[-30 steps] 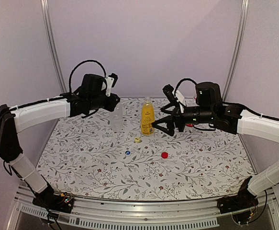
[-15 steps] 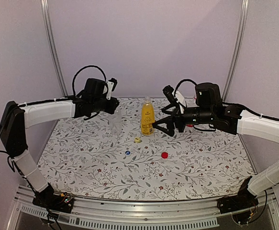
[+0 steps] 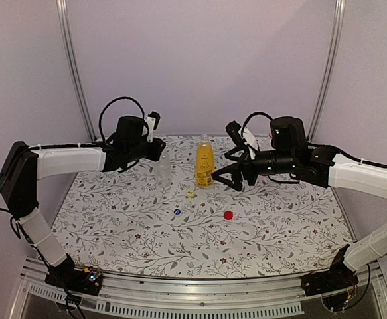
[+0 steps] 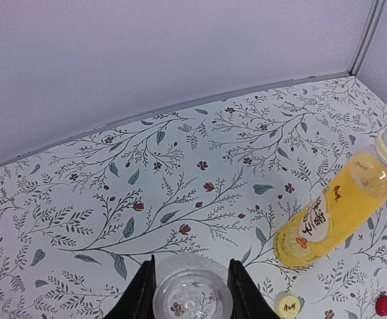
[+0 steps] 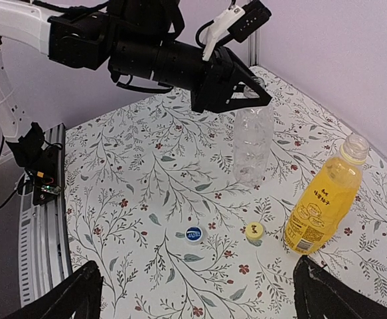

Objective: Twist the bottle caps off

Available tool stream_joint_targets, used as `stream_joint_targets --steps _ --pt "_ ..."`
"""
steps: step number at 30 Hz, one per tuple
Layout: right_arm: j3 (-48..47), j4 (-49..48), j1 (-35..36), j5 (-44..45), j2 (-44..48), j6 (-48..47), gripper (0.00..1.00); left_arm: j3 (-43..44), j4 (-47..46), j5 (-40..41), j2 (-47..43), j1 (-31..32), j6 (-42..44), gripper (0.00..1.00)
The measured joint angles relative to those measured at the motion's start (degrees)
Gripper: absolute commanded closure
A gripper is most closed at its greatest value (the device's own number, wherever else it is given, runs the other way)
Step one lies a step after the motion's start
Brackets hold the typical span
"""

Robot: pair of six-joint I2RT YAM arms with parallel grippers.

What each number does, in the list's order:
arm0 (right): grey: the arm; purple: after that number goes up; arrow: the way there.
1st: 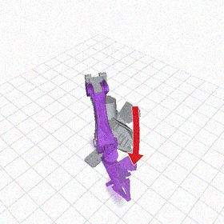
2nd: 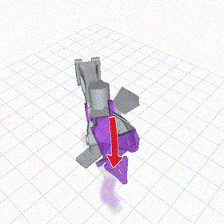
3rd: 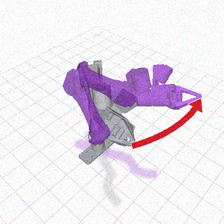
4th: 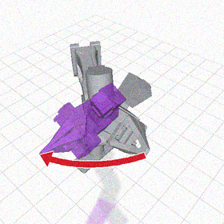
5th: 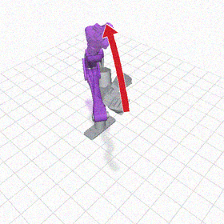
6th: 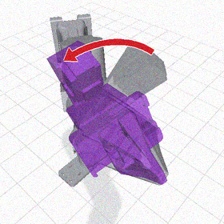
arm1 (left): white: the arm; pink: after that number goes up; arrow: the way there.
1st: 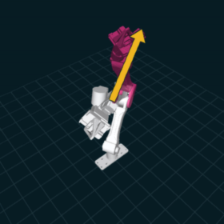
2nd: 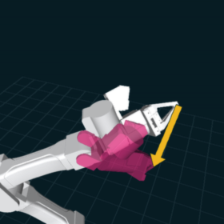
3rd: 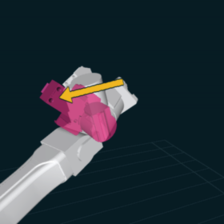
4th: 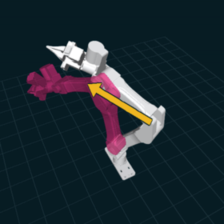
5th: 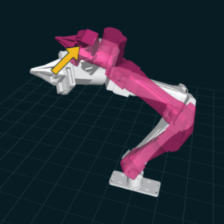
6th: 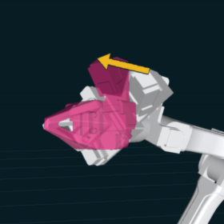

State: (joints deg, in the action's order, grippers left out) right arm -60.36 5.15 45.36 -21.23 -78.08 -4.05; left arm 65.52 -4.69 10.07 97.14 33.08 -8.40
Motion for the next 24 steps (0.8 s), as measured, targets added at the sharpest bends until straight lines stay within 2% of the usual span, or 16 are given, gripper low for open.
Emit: stream_joint_targets --steps 5,8,11,24 --pt "0.02 0.0 0.0 0.0 0.0 0.0 0.01 -0.66 -0.61 0.52 -0.17 0.02 -0.35 0.42" --pt "0.0 0.02 0.0 0.0 0.0 0.0 0.01 -1.16 0.04 0.85 -0.2 0.02 -0.37 0.24" --pt "0.0 0.0 0.0 0.15 0.0 0.02 0.01 -2.19 0.94 1.11 -0.52 0.02 -0.59 0.02" --pt "-0.15 1.49 -0.83 7.52 0.02 2.21 0.01 -4.76 0.39 -0.07 -10.49 0.11 -0.83 0.0"
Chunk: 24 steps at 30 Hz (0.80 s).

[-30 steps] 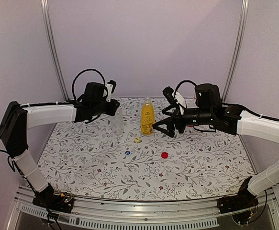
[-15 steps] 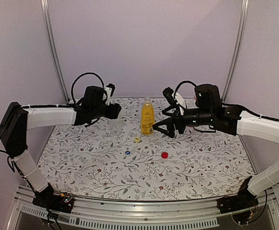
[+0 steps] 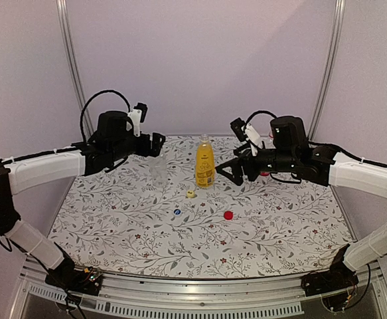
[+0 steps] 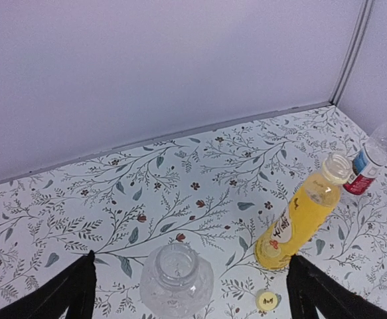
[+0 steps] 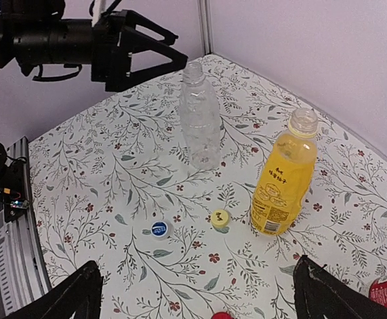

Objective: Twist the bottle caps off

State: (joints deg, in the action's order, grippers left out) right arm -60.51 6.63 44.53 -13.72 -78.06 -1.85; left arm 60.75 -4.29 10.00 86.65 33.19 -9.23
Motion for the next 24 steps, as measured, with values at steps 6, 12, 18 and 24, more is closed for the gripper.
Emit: stream_joint_targets --steps 6,12,18,24 --pt "-3.61 4.28 -2.36 12.35 0.0 5.03 0.01 -1.81 -0.07 -0.98 -8.72 -0.09 -0.31 0.0" --pt "-7.56 8.96 -5.51 24.28 0.81 8.72 0.01 -1.64 0.74 -2.67 -18.82 -2.58 -1.36 0.0" --pt "-8.44 10.71 -9.7 33.44 5.35 10.91 0.01 2.49 4.85 -4.68 -22.51 -6.21 0.28 0.0" --pt "-8.33 8.31 -13.46 39.52 13.11 7.76 0.01 2.75 7.52 -5.55 -22.75 -8.9 2.21 0.0"
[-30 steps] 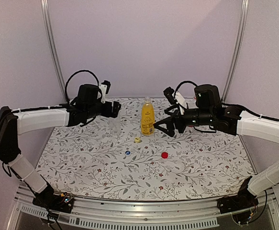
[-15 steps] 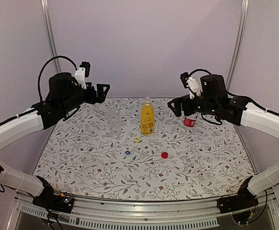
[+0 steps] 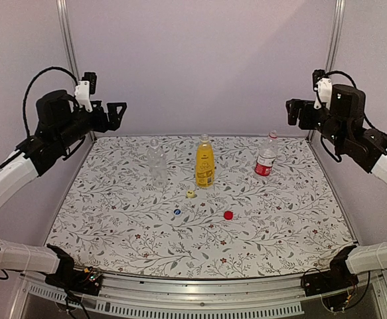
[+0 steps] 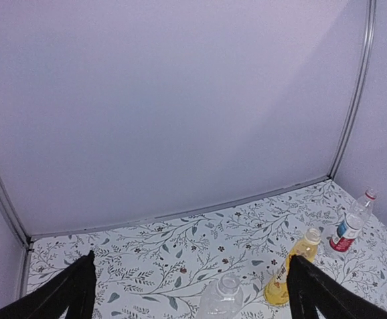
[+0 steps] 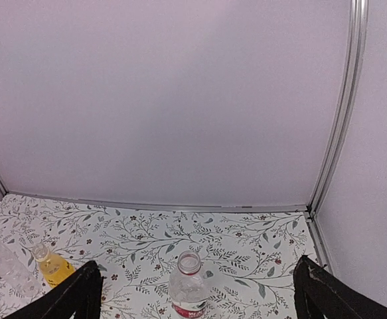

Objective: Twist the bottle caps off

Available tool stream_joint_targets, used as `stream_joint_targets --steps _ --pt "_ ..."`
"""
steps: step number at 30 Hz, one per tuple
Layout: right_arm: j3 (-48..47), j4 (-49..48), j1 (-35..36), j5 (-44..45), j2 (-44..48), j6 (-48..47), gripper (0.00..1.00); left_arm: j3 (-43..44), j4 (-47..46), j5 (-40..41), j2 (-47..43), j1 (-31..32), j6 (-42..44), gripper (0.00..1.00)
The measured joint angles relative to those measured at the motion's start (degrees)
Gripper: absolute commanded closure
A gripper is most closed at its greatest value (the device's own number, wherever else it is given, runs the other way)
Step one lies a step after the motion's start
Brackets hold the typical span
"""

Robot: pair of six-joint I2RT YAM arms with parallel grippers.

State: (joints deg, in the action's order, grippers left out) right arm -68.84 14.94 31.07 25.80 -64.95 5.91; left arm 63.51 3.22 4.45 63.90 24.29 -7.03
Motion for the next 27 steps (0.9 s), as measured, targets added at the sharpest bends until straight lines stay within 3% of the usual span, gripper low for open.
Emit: stream_joint_targets --steps 14,27 --pt "9.57 -6.21 -0.04 -0.87 12.07 -7.43 0.01 -10.16 -3.98 0.61 -8.37 -0.48 5.42 0.0" --pt "10.4 -8.9 -0.04 -1.09 10.16 -7.93 0.01 -12.48 -4.76 1.79 -9.16 -0.94 6.23 0.0"
